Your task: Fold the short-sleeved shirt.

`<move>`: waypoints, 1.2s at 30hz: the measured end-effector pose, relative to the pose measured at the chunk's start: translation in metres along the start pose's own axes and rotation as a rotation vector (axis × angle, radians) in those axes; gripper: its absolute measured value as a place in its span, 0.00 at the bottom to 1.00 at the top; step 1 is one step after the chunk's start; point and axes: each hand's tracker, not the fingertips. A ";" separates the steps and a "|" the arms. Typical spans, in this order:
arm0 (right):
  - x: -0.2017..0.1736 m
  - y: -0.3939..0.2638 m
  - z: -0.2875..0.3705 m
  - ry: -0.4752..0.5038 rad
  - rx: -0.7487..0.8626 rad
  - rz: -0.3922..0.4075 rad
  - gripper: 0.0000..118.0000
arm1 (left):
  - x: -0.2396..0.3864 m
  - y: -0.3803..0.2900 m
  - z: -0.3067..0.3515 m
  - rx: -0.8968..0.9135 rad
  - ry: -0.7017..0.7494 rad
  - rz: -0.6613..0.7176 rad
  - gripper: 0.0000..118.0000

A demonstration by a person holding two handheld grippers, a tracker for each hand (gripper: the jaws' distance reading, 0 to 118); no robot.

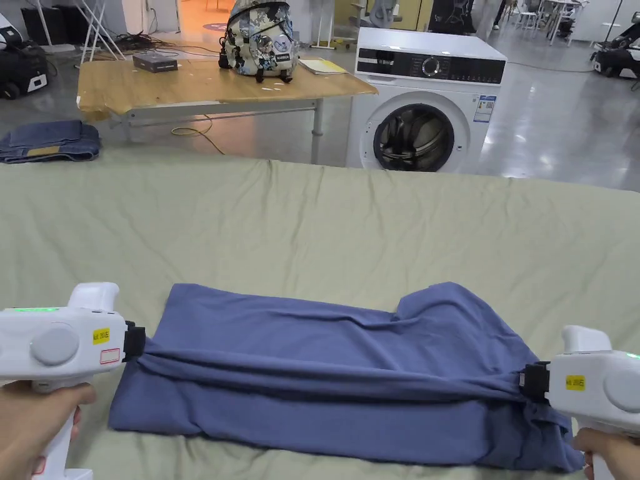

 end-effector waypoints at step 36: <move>-0.085 -0.063 0.086 -0.010 0.599 0.093 0.00 | 0.028 -0.059 0.097 0.323 0.039 -0.061 0.00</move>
